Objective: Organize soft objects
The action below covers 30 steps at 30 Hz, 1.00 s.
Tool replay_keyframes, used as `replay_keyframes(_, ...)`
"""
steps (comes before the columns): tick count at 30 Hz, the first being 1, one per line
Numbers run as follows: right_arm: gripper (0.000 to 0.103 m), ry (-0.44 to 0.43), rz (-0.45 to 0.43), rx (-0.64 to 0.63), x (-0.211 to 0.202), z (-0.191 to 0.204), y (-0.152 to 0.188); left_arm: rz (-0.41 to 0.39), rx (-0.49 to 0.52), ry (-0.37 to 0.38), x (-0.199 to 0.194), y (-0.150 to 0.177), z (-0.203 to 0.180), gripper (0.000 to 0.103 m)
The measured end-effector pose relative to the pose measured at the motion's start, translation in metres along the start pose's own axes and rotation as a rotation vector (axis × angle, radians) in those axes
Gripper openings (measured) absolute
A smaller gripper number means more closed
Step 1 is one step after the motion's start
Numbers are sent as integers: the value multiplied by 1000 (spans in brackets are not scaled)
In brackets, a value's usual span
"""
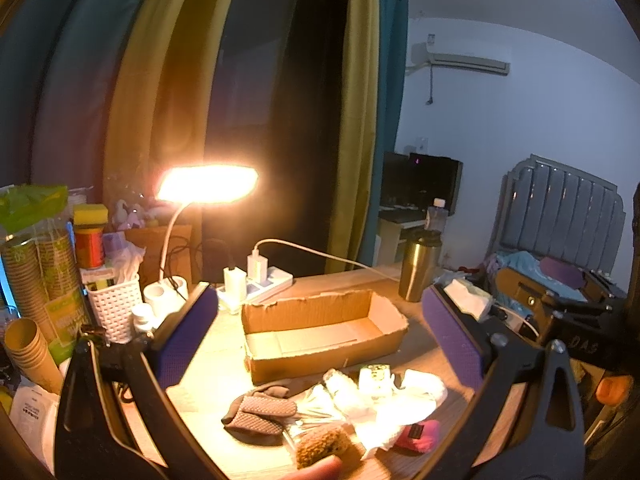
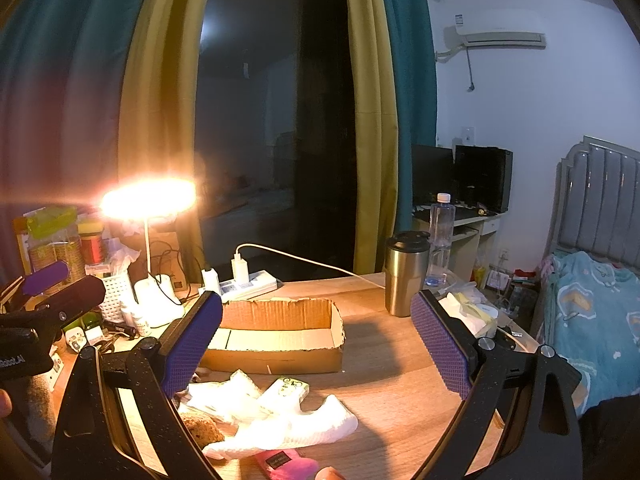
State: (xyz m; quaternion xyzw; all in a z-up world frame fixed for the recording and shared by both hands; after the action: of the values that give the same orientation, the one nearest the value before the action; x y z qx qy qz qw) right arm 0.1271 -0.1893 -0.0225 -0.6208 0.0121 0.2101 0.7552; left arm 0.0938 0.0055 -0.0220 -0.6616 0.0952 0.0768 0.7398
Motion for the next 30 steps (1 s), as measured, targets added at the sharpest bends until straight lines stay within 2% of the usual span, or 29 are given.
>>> replay_keyframes(11,97,15,4,-5,7,-3,-1,32,-1,-10,8,6,4,102)
replay_keyframes(18,97,46,41,1,23,-21,8,81,3,-8,22,21,6,102)
replay_keyframes(23,97,48,114,-13,42,-27,31,113,-21,-30,32,35,18,102)
replay_keyframes(30,97,23,245,-58,66,-21,76,223,-15,-48,56,76,26,102)
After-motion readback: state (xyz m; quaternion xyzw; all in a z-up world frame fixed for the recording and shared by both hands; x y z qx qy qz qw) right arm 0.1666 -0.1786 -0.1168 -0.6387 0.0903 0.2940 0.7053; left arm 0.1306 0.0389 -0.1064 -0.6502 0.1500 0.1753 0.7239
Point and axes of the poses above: each gripper's, at about its wrist camera, not at the fingertips, and x roughly the way its jaws point, z to its left, y to its underside, the point moved 10 cm from there along x, roughly the way its jaws point, and after that the axes turned 14 degrees about x, right-handed, at the moved point
